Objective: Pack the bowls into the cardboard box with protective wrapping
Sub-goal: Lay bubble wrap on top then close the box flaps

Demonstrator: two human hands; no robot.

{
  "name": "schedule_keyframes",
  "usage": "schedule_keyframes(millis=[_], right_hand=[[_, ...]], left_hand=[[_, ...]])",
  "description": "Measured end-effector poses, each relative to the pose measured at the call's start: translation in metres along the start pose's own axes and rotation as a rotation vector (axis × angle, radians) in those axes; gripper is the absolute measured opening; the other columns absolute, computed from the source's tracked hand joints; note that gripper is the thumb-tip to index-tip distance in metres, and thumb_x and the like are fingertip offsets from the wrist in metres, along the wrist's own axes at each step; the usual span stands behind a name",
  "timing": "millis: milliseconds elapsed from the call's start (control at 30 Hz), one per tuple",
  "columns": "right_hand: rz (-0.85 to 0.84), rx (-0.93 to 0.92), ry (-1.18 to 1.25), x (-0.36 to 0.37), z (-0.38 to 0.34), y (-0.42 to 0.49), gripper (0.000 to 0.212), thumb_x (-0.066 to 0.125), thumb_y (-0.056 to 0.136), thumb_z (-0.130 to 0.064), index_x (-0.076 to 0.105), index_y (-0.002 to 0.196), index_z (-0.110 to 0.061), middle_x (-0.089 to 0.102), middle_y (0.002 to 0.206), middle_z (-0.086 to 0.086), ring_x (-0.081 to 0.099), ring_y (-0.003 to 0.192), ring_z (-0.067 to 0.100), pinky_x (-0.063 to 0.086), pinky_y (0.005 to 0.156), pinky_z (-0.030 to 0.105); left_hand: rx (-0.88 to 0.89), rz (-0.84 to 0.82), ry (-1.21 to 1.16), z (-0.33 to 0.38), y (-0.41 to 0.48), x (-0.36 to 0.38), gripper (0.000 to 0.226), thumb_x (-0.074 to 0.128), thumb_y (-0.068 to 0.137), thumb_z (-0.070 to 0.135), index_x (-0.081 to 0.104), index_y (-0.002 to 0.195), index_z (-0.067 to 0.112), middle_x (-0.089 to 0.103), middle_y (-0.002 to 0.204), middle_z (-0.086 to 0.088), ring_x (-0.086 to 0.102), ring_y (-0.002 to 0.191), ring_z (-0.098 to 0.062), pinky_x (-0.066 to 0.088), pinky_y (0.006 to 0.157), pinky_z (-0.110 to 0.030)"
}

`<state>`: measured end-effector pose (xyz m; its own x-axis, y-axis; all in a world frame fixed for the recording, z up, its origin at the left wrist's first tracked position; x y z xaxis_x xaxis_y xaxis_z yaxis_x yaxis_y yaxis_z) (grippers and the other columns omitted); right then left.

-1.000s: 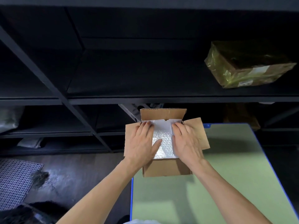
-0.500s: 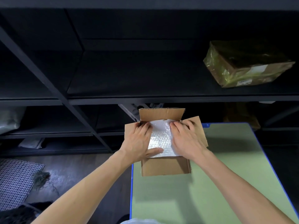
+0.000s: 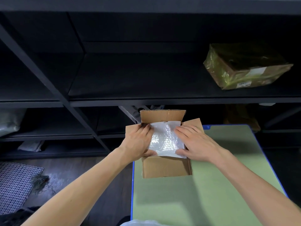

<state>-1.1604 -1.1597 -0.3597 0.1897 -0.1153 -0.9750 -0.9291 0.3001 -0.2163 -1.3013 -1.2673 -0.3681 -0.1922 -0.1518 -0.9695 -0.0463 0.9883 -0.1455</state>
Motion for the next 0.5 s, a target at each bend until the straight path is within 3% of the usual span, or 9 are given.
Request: schedule_keyframes(millis=[300,500], right_hand=[[-0.070,-0.047,-0.015,-0.011,0.007,0.008,0.082,0.061,0.080,-0.061,0.037,0.149,-0.023,0.038,0.154,-0.007,0.032,0.141,0.015,0.021,0.117,0.029],[-0.073,-0.079,-0.148,-0.010,-0.002,0.015,0.082,0.061,0.081,-0.059,0.039,0.148,-0.019,0.043,0.150,-0.004,0.038,0.138,0.018,0.020,0.119,0.030]], left_hand=[[0.027,-0.007,-0.078,-0.004,0.000,0.000,0.107,0.034,0.084,0.082,0.020,0.153,0.002,0.032,0.156,-0.012,0.027,0.146,-0.027,0.012,0.123,-0.039],[0.013,0.004,-0.113,-0.004,0.000,0.000,0.107,0.033,0.083,0.084,0.022,0.153,0.003,0.032,0.156,-0.011,0.026,0.146,-0.027,0.010,0.123,-0.039]])
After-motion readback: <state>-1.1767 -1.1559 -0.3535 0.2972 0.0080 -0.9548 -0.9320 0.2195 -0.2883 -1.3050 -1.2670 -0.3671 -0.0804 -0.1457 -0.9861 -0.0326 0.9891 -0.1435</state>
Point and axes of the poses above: each hand's wrist, its own y-axis towards the middle knuckle, its own x-axis out of the palm, z = x × y, the point moved 8 cm from there along y, towards the middle knuckle
